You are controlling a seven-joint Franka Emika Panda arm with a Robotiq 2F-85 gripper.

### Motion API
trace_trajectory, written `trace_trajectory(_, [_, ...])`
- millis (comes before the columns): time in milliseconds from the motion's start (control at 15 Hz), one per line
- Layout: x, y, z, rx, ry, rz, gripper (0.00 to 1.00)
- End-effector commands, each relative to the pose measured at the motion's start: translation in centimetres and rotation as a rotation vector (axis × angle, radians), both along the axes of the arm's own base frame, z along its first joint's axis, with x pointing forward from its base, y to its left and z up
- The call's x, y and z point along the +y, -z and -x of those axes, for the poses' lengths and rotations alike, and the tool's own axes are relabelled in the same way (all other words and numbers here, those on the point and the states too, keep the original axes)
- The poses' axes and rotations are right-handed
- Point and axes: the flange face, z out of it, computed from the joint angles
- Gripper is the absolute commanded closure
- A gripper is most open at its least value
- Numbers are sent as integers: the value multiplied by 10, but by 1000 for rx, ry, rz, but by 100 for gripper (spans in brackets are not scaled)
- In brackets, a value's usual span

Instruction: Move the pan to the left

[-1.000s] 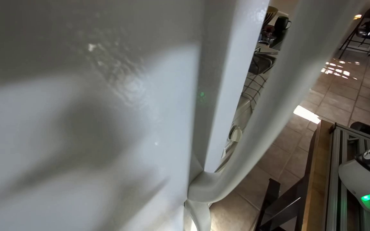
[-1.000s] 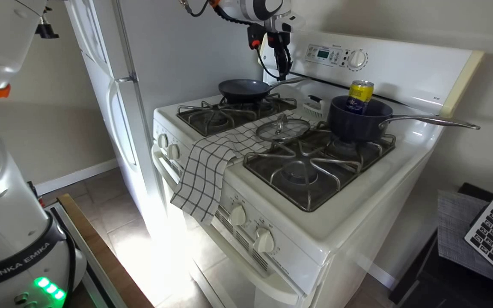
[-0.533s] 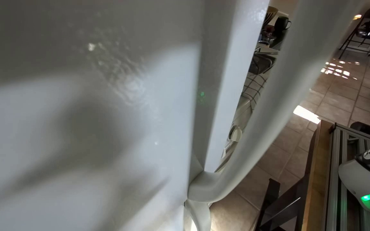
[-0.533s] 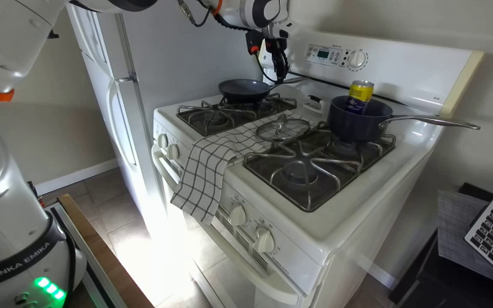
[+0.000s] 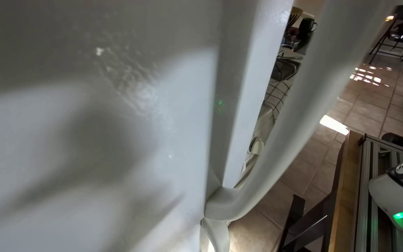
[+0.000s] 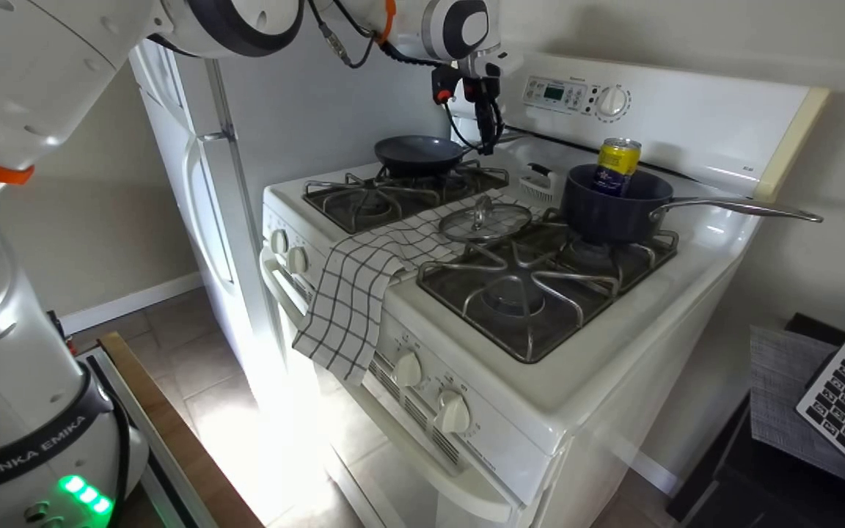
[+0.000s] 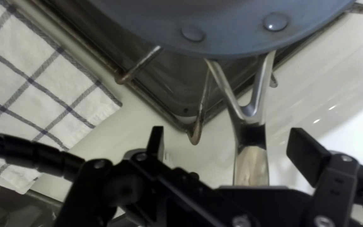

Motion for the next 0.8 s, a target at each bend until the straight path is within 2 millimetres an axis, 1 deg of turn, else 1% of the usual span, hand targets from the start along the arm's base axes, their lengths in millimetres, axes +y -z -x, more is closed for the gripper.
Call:
trace_trajectory(0, [-1,4,-4,63,74,51,0])
trace_trajectory(200, [-3,4,1,132,99,85,0])
trace_trajectory(400, [-4,-1,7,176,130,117,0])
trace_trajectory(600, [-7,-6,6,165,177,108,0])
trace_trajectory(733, [-7,-6,5,156,198,86,0])
